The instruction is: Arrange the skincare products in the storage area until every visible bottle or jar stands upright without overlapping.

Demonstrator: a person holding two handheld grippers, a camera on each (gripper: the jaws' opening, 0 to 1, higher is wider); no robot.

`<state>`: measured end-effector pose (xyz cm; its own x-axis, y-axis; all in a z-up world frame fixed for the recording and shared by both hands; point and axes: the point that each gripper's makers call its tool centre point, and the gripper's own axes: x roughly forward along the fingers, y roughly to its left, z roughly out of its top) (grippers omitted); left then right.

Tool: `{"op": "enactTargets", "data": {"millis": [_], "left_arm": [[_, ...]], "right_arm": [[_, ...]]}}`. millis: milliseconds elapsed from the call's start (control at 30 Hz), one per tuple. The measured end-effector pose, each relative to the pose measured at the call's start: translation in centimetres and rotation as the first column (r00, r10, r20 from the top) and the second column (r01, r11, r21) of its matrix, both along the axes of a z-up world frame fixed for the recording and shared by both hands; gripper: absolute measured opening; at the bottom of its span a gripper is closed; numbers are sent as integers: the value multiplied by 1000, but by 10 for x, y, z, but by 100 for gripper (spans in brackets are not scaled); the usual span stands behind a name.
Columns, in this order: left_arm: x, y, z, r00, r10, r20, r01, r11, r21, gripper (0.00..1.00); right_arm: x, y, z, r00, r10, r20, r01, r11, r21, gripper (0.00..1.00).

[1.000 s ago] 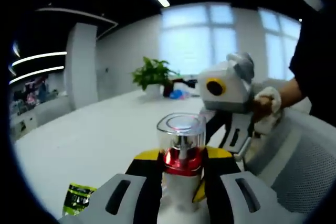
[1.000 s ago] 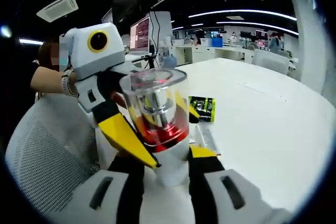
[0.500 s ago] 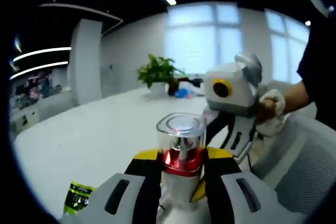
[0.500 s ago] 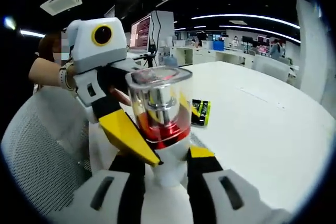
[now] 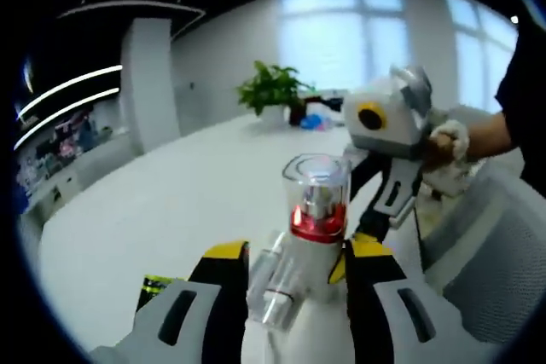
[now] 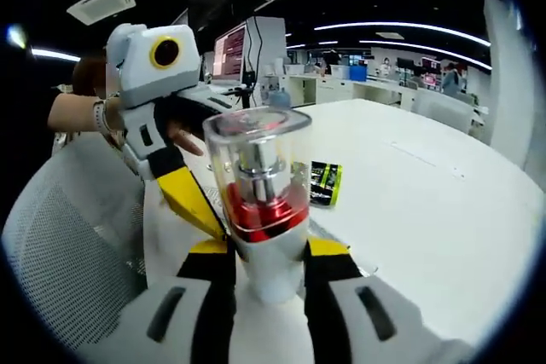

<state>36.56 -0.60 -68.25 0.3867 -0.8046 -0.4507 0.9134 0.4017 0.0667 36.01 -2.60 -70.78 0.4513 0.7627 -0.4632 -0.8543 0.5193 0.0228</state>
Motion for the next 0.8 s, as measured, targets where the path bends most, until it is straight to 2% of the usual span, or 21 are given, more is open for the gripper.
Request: {"op": "enactTargets", "data": {"millis": [67,133,200,300,333,500,633,700,733,800], "left_arm": [[1,17,-13,1000,26,-4,-26,996,83,44],[-1,33,-28,995,76,-64,-67,987,145,50],[2,49,-42,989,125,-74,-106,970,217,51],[2,69,-58,980,182,-79,-148,938,314,47],[2,74,-62,974,208,-90,-168,928,332,47],[-6,85,-74,949,264,-173,-188,913,362,49],[-7,93,-82,942,292,-165,-204,890,408,48],[-7,100,-86,936,318,-153,-224,870,439,46],[-7,106,-90,929,337,-151,-232,851,471,44],[-10,112,-94,925,344,-159,-227,838,495,38]], "right_arm": [[0,0,0,1000,0,-1,0,1000,1,30],[0,0,0,1000,0,0,0,1000,2,30],[0,1,0,1000,0,0,0,1000,4,30],[1,0,0,1000,-1,1,1,1000,7,30],[1,0,0,1000,-2,1,2,1000,7,30],[1,1,0,1000,-2,-2,2,1000,8,30],[2,1,-1,1000,-2,-4,2,1000,8,30],[2,0,-1,1000,-2,-4,2,1000,8,30],[2,0,-1,1000,-2,-4,2,1000,8,30],[2,0,-1,1000,-5,-4,5,1000,10,30]]}}
